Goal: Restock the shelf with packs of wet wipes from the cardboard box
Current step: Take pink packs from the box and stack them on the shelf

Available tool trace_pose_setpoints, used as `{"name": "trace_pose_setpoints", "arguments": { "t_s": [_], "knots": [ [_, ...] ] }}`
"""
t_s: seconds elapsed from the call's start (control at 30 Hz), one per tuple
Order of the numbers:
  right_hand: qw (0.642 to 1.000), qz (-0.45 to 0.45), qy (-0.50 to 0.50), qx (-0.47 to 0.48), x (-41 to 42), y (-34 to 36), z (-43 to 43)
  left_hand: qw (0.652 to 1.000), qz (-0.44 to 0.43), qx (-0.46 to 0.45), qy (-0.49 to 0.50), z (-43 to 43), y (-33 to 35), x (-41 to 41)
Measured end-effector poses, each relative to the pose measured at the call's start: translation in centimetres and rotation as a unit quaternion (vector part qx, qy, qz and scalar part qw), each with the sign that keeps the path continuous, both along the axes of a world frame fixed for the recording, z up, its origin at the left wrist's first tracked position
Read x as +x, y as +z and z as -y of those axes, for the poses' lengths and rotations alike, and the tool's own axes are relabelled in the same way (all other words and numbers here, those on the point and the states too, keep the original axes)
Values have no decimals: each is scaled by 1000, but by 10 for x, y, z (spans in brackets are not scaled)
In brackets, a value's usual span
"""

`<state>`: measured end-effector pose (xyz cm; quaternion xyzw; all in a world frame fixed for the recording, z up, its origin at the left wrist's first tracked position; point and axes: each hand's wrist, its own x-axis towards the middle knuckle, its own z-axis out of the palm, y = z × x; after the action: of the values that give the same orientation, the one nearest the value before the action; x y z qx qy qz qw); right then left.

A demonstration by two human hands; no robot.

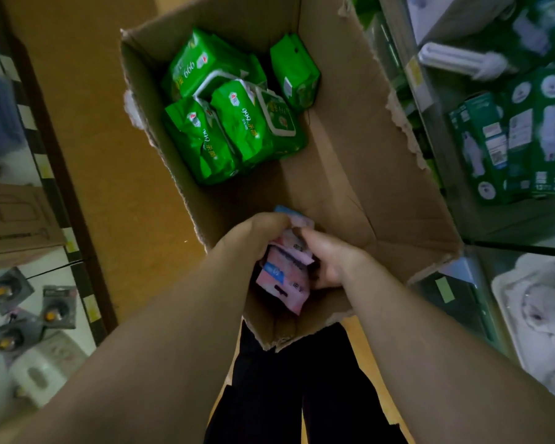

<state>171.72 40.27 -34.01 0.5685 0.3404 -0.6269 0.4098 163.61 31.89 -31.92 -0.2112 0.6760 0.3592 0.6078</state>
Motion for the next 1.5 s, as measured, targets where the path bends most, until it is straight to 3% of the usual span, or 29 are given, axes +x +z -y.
{"name": "trace_pose_setpoints", "arguments": {
  "t_s": [0.2, 0.37, 0.63, 0.83, 0.93, 1.07, 1.3, 1.5],
  "knots": [
    [992, -94, -1, 79, 2, 48, -6, 996, 16, 48, 74, 22, 44, 9],
    [977, -187, 10, 101, -2, 113, -4, 971, 13, 125, 204, 44, 96, 19],
    [932, -328, 111, 105, -14, 213, 58, 882, -46, 275, 381, 127, 184, 57],
    [887, -413, 181, 96, -11, 257, 151, 777, -139, 360, 497, 208, 235, 108],
    [862, -444, 235, 70, -2, 276, 200, 749, -190, 351, 529, 248, 251, 134],
    [820, -479, 309, 48, 13, 303, 265, 746, -238, 295, 547, 312, 278, 167],
    [776, -555, 299, 26, 30, 358, 404, 717, -288, 245, 586, 437, 328, 244],
    [740, -556, 377, -46, 63, 388, 524, 633, -366, 213, 648, 543, 372, 304]
  ]
}}
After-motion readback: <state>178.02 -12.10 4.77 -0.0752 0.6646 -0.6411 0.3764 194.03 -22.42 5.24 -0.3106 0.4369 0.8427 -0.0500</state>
